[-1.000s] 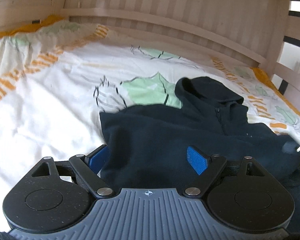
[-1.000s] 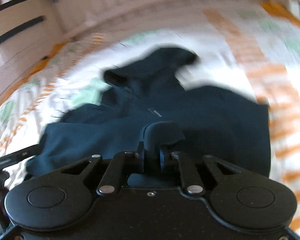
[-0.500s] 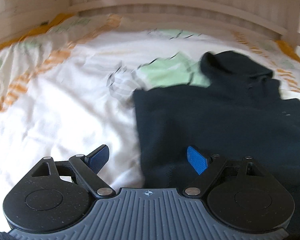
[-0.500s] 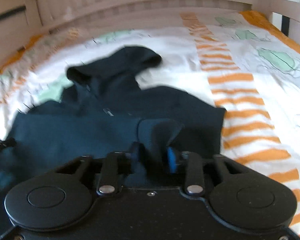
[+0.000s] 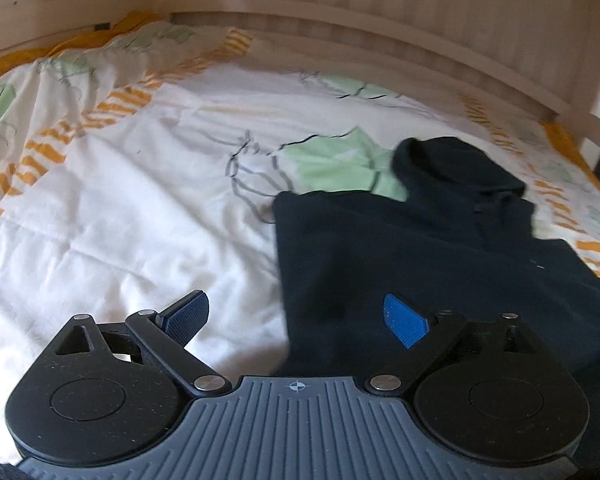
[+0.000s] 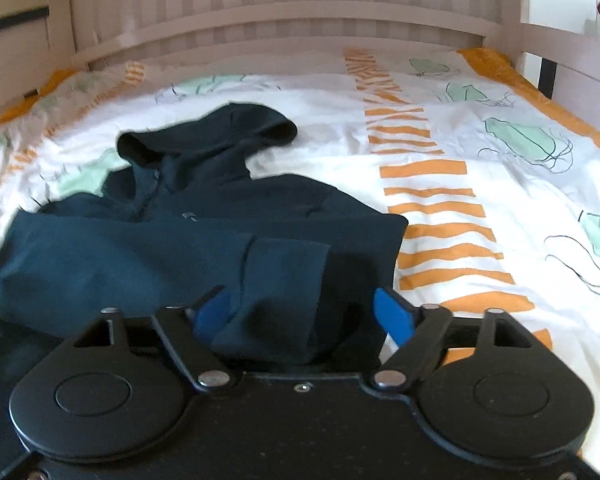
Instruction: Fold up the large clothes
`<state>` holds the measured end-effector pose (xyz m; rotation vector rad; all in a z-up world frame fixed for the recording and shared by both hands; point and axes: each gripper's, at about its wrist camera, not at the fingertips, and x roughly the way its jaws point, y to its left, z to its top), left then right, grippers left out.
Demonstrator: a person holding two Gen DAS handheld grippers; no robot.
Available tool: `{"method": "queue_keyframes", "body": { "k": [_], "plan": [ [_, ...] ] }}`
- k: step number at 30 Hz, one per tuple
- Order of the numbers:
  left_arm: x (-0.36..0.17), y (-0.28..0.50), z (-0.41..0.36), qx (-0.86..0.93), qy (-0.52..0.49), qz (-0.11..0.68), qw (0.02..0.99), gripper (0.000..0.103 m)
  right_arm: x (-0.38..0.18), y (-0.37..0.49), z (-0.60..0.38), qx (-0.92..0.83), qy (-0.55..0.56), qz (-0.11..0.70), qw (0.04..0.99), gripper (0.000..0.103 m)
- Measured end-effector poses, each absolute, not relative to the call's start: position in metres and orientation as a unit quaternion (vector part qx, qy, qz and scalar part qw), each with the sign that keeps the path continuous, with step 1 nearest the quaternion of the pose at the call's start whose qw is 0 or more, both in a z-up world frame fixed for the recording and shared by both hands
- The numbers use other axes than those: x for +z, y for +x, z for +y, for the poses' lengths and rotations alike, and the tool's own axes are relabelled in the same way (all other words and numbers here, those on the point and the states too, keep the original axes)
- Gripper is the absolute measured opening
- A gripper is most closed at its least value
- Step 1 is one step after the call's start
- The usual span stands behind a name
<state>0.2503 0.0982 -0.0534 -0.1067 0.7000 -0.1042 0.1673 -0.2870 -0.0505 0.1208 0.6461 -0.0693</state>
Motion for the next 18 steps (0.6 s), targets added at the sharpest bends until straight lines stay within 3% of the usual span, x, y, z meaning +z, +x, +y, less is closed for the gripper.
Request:
{"method": "queue_keyframes", "body": {
  "k": [5,10,18],
  "plan": [
    [-0.06,0.238,0.081,-0.07,-0.013,0.358,0.931,0.096,-0.048,0.157,-0.284,-0.031,0.054,0.324,0.944,0.09],
    [-0.093,0.231,0.088,-0.051,0.017,0.424,0.904,0.097,-0.076,0.158,-0.301,-0.072,0.064,0.394,0.914,0.09],
    [-0.09,0.208,0.099,-0.051,0.002,0.411,0.91,0.097,-0.064,0.119,-0.314,-0.06,0.124,0.378,0.916,0.093]
  ]
}}
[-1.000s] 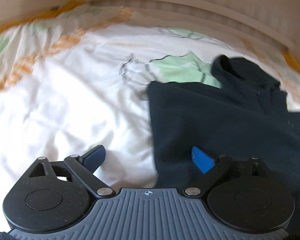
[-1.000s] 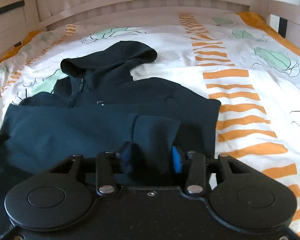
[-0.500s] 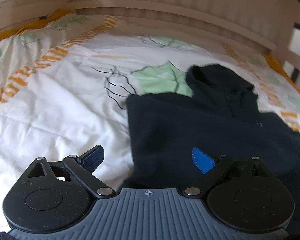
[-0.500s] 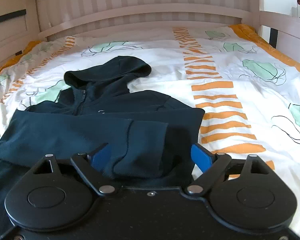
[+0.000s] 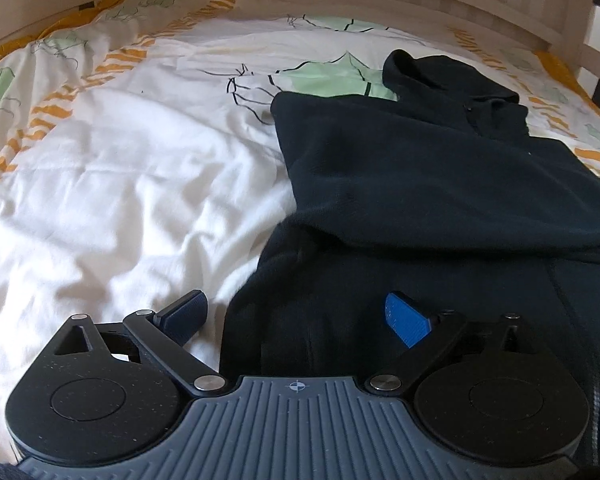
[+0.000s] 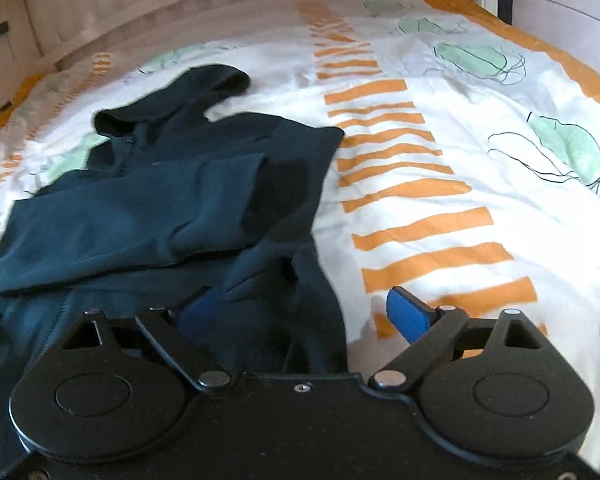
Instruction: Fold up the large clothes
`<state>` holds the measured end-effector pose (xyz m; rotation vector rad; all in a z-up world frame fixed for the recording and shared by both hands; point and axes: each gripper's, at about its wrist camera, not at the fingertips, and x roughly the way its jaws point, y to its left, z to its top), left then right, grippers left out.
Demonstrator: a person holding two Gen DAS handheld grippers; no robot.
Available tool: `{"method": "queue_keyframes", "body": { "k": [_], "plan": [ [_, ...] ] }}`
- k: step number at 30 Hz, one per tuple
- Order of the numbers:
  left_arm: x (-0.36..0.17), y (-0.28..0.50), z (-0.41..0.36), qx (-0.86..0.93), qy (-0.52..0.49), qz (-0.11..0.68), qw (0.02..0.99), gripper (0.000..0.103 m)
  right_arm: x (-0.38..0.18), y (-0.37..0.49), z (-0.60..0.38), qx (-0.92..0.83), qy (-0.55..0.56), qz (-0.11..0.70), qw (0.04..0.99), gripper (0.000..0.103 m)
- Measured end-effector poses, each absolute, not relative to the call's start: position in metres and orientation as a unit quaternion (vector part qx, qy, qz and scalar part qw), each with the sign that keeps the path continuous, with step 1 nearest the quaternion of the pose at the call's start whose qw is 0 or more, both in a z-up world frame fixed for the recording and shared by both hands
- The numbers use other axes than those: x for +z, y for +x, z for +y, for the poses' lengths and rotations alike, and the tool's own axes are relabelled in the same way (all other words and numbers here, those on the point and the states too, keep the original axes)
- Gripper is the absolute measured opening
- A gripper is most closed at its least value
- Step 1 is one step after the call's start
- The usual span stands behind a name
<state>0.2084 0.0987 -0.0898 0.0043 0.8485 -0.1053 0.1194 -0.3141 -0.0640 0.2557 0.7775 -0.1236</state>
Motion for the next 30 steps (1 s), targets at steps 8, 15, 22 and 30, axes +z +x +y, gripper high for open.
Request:
{"method": "queue_keyframes", "body": {
  "k": [8,15,22,30],
  "plan": [
    [-0.099,0.195,0.097,-0.058,0.001,0.369,0.928,0.103,-0.081,0.091,-0.282,-0.047,0.081,0.391,0.916,0.103],
    [-0.099,0.193,0.098,-0.06,0.0,0.369,0.928,0.103,-0.097,0.076,-0.271,-0.051,0.049,0.343,0.937,0.103],
    [-0.093,0.192,0.098,-0.055,0.003,0.38,0.923,0.102,-0.096,0.073,-0.276,-0.038,0.06,0.341,0.937,0.103],
    [-0.048,0.182,0.099,-0.047,0.015,0.365,0.93,0.101,-0.085,0.063,-0.286,-0.037,0.076,0.334,0.939,0.102]
  ]
}}
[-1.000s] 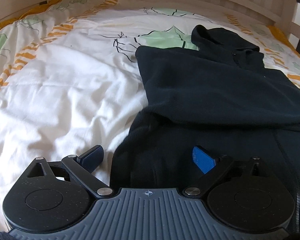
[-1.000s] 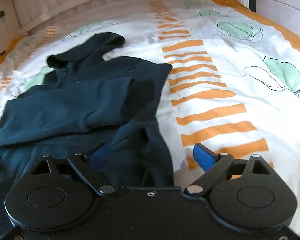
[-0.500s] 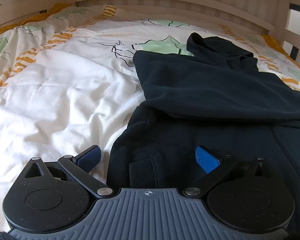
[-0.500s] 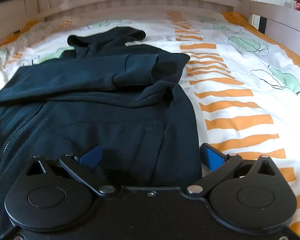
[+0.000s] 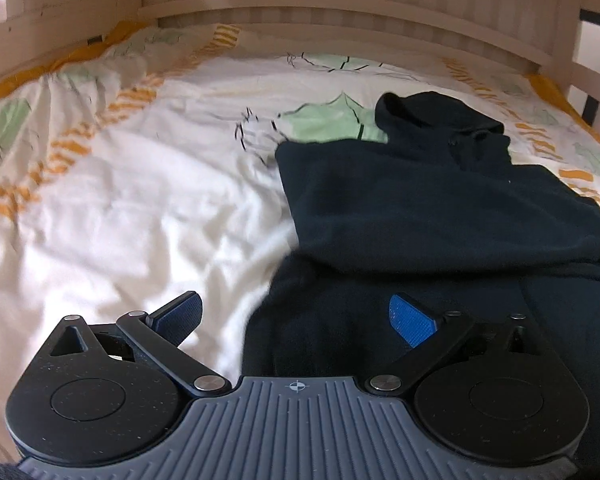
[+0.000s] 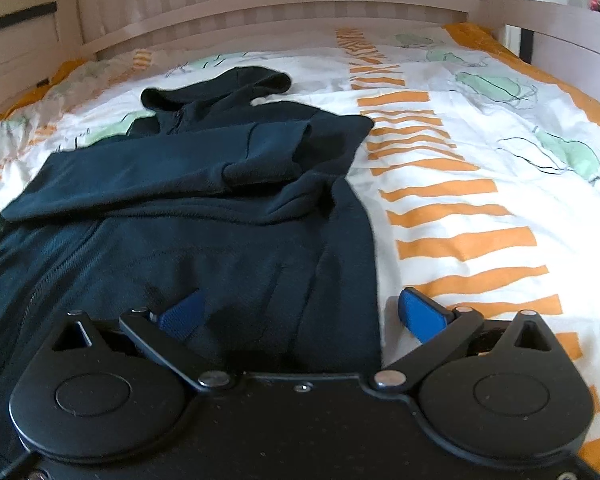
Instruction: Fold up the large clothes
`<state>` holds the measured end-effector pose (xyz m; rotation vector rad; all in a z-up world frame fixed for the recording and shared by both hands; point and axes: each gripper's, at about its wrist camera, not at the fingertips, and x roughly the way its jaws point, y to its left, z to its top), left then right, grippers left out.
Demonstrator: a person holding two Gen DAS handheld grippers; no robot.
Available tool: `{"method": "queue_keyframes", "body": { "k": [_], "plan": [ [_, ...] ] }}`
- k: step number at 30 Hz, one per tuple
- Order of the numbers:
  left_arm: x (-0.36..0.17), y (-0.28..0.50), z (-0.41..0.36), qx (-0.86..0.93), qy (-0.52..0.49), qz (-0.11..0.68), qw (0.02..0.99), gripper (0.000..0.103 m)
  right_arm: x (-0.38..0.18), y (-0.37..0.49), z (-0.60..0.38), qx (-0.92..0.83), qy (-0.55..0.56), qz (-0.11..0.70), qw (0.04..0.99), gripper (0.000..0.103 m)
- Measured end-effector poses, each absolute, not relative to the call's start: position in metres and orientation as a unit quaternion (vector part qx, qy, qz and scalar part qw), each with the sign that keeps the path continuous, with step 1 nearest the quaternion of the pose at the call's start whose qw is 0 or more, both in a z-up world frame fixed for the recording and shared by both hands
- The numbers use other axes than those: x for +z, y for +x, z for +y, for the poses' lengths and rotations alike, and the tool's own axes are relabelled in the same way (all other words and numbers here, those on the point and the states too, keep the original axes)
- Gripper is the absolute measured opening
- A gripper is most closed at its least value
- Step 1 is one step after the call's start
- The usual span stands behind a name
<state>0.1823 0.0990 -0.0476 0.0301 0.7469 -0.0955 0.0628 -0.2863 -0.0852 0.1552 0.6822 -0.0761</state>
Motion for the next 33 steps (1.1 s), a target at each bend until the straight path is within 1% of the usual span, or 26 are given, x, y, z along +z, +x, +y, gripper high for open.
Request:
{"method": "queue_keyframes", "body": {
  "k": [5,8,15,20,25,30,33],
  "plan": [
    [-0.015,0.208,0.096,-0.059,0.01,0.361,0.931,0.101,-0.065,0.073,-0.304,-0.046,0.138,0.33,0.933,0.102],
    [-0.003,0.233,0.082,-0.074,0.023,0.358,0.93,0.101,-0.045,0.088,-0.309,-0.026,0.146,0.32,0.936,0.103],
    [0.004,0.307,0.038,-0.101,0.044,0.339,0.934,0.101,-0.008,0.169,-0.318,0.027,0.149,0.311,0.938,0.103],
    [-0.009,0.366,-0.002,-0.099,0.083,0.318,0.939,0.101,-0.008,0.238,-0.322,0.031,0.131,0.303,0.943,0.102],
    [-0.031,0.417,-0.036,-0.099,0.115,0.32,0.935,0.101,-0.019,0.292,-0.324,0.023,0.088,0.307,0.947,0.102],
    [-0.063,0.452,-0.063,-0.102,0.199,0.334,0.916,0.101,-0.031,0.333,-0.328,0.027,0.059,0.317,0.946,0.102],
    [-0.073,0.463,-0.07,-0.104,0.222,0.326,0.913,0.101,-0.035,0.352,-0.329,0.03,0.044,0.321,0.946,0.102]
  ]
}}
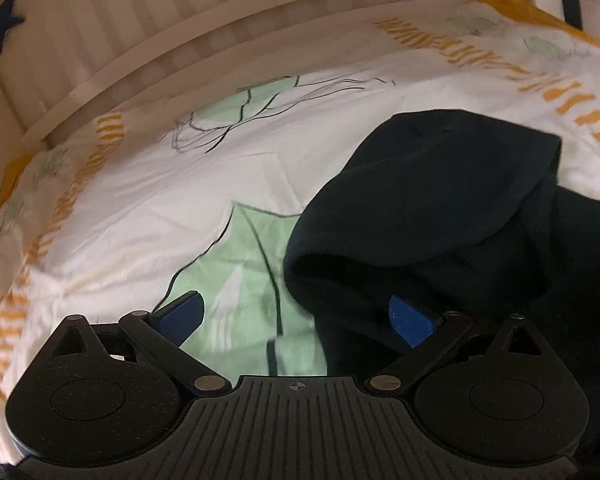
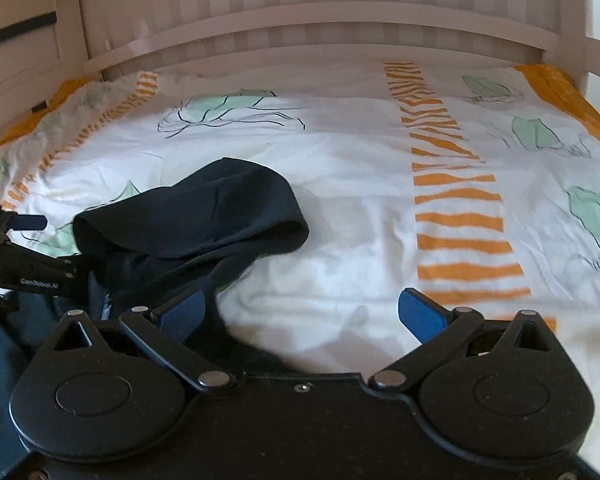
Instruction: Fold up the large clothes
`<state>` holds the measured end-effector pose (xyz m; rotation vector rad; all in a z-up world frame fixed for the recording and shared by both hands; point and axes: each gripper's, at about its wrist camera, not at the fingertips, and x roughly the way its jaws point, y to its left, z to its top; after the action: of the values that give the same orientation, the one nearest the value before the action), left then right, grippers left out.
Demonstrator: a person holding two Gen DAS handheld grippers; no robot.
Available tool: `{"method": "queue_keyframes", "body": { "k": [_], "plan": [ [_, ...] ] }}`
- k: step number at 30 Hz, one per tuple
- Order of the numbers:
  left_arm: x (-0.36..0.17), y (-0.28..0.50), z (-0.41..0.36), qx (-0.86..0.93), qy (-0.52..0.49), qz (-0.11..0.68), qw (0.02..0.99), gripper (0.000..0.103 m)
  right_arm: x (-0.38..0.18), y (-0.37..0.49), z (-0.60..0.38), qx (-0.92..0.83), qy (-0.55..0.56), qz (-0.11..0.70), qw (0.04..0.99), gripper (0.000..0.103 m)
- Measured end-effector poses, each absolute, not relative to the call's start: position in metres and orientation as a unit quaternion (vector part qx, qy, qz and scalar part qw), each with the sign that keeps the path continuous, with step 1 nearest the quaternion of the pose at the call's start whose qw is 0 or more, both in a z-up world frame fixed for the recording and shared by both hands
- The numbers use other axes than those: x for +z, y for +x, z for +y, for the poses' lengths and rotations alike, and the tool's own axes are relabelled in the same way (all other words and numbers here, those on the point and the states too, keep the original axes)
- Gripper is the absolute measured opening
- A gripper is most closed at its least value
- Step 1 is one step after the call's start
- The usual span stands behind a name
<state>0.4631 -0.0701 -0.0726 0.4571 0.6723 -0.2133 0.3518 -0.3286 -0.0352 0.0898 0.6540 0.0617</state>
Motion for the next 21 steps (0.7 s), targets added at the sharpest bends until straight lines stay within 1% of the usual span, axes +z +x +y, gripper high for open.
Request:
{"method": "queue_keyframes", "body": {
  "k": [5,6,7,12,15,18,21],
  "plan": [
    [-0.077,0.485,-0.084,-0.098,0.245,0.299,0.917,0.1,-0.041,0.375,-0.33,0.033,0.034,0.325,0.944,0.102],
    [-0.074,0.489,-0.085,-0.097,0.241,0.29,0.921,0.097,-0.043,0.377,-0.33,0.034,0.032,0.327,0.944,0.102],
    [-0.071,0.494,-0.084,-0.096,0.231,0.283,0.926,0.094,-0.044,0.38,-0.329,0.035,0.029,0.329,0.943,0.102],
    [-0.051,0.521,-0.047,-0.056,0.111,0.277,0.953,0.094,-0.049,0.392,-0.325,0.042,0.018,0.332,0.942,0.102],
    [-0.053,0.534,-0.016,-0.047,0.038,0.305,0.95,0.095,-0.047,0.4,-0.32,0.053,0.012,0.328,0.943,0.103],
    [-0.066,0.541,-0.001,-0.058,0.012,0.338,0.939,0.095,-0.046,0.409,-0.315,0.061,0.022,0.321,0.945,0.102],
    [-0.075,0.537,0.0,-0.059,0.017,0.339,0.939,0.095,-0.049,0.423,-0.312,0.069,0.045,0.326,0.942,0.102]
  ]
}}
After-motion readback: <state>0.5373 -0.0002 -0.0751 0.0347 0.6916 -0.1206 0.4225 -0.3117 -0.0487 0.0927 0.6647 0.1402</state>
